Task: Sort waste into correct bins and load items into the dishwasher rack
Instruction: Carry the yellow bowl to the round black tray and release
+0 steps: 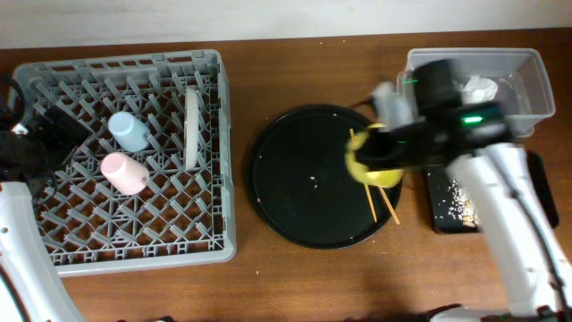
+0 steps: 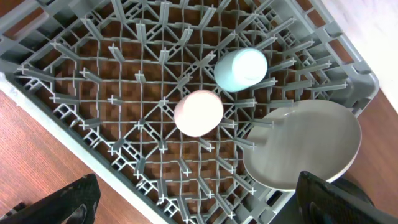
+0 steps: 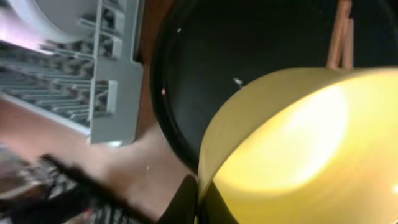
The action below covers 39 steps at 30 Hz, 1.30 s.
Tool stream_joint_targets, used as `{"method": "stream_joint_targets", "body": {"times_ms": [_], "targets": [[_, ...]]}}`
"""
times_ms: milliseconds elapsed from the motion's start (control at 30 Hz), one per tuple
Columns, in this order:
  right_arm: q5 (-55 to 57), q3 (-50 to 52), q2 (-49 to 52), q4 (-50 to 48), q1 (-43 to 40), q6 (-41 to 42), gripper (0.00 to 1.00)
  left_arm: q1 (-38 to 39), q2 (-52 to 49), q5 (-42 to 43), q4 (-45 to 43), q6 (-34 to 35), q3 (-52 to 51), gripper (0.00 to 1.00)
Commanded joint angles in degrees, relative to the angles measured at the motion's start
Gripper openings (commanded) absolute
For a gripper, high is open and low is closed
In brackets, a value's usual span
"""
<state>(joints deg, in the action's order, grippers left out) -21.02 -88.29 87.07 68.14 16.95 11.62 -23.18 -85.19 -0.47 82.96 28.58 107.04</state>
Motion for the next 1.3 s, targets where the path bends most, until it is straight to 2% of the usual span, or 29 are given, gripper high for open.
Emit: {"method": "stream_joint_targets", "body": {"times_ms": [0,100,267,333,400,600,733,867,900,967,1033,1167,1267], "targets": [[23.04,-0.59,5.33,-4.39,13.20,17.44,0.04,-0.13,0.02,-0.42,-0.13,0.50,0.24,0.99],[27.78,-0.59,11.58,-7.96,19.91,22.08,0.04,-0.13,0.02,-0.42,-0.13,0.52,0.24,0.99],[27.54,-0.59,21.75,-14.67,24.00,25.16,0.06,-0.13,0.02,-0.42,-0.13,0.50,0.26,0.99],[26.53,-0.59,23.43,-15.87,24.30,25.16,0.25,-0.13,0.02,-0.42,-0.13,0.50,0.24,0.99],[24.55,-0.59,23.80,-16.57,24.35,25.11,0.34,-0.13,0.02,-0.42,-0.13,0.52,0.24,0.99],[19.87,-1.05,23.39,-15.34,24.26,25.11,0.38,-0.13,0.02,-0.42,-0.13,0.50,0.24,0.99],[20.44,-6.23,20.65,-8.79,22.21,25.09,0.49,-0.13,0.02,-0.42,-0.13,0.50,0.24,0.99],[23.85,-16.76,16.61,3.13,15.43,24.83,0.55,-0.13,0.02,-0.42,-0.13,0.52,0.24,0.99],[25.40,-18.78,15.89,5.53,13.62,24.81,0.72,-0.13,0.02,-0.42,-0.13,0.50,0.24,0.99],[30.73,-23.30,14.25,11.30,8.28,24.65,0.98,-0.13,0.02,-0.42,-0.13,0.50,0.24,0.99],[38.56,-27.04,12.68,17.27,-1.90,24.63,0.99,-0.13,0.02,-0.42,-0.13,0.50,0.24,0.99],[39.71,-27.02,12.90,21.22,-13.68,24.65,0.99,-0.13,0.02,-0.42,-0.13,0.52,0.24,0.99],[39.71,-27.02,13.51,20.92,-19.41,24.68,0.98,-0.13,0.02,-0.42,-0.13,0.50,0.24,0.99]]}}
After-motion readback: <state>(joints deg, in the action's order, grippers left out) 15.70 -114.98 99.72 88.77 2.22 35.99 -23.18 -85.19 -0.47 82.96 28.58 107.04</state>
